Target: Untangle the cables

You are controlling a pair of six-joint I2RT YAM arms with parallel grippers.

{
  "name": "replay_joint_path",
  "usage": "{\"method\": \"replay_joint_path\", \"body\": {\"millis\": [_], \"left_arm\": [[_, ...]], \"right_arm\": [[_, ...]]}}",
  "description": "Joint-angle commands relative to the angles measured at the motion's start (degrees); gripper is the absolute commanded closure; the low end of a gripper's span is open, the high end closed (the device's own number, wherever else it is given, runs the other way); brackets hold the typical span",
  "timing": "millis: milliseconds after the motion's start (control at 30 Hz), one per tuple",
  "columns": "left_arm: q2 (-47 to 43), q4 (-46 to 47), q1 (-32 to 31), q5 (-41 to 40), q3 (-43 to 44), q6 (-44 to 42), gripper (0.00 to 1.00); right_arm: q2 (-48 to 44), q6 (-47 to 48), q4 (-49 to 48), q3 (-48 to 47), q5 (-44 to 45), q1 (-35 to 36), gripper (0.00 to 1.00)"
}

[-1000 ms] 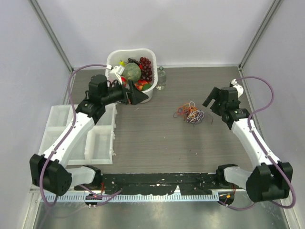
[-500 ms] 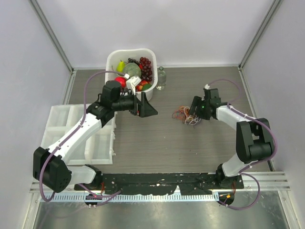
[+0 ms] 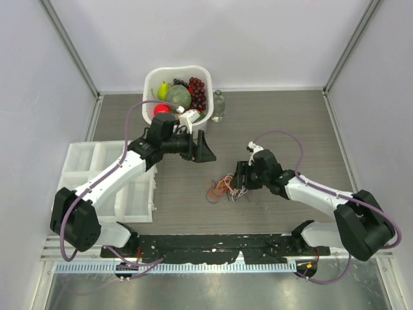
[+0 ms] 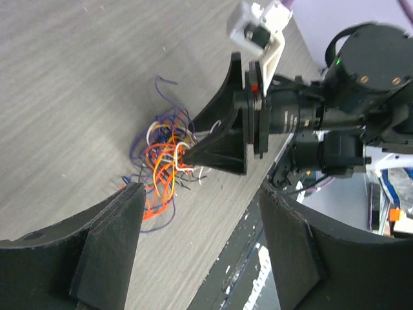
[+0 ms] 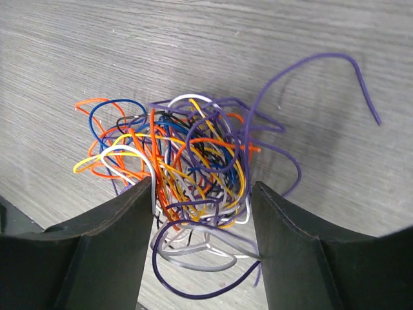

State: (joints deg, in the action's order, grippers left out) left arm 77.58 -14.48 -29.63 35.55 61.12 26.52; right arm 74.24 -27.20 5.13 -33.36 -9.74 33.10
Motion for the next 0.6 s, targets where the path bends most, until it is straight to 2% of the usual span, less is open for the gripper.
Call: {"method": "replay_joint_path", "body": {"millis": [0, 100, 233, 333, 467, 567], "left_arm": [[1.1, 0.9, -6.1, -4.9, -1.4, 0.1, 0.27], [2.6, 3.7, -9.8, -7.2, -4.4, 2.7, 0.35], [4.4, 9.4, -11.5, -9.4, -7.8, 6.8, 0.45], [7.2, 10.6, -12.2, -11.2, -7.2, 6.6, 0.5], [11.4, 7.9, -12.9, -14.0, -4.3, 3.8, 0.59], [13.2, 7.4, -13.3, -15.2, -3.6, 2.6, 0.62]], "right_arm": [[-5.8, -6.7, -7.1, 3.7, -2.5, -0.7, 0.34], [-8.5, -8.0, -5.5, 3.9, -3.1, -0.7, 0.34], [-14.4, -7.3, -1.3, 4.5, -2.1, -0.7, 0.34], [-15.8, -7.5, -0.6, 5.8, -1.4, -0.8, 0.39], [-16.3, -8.5, -1.4, 6.1, -2.9, -0.8, 0.51], [-16.5, -8.9, -2.5, 6.2, -3.5, -0.7, 0.53]]}}
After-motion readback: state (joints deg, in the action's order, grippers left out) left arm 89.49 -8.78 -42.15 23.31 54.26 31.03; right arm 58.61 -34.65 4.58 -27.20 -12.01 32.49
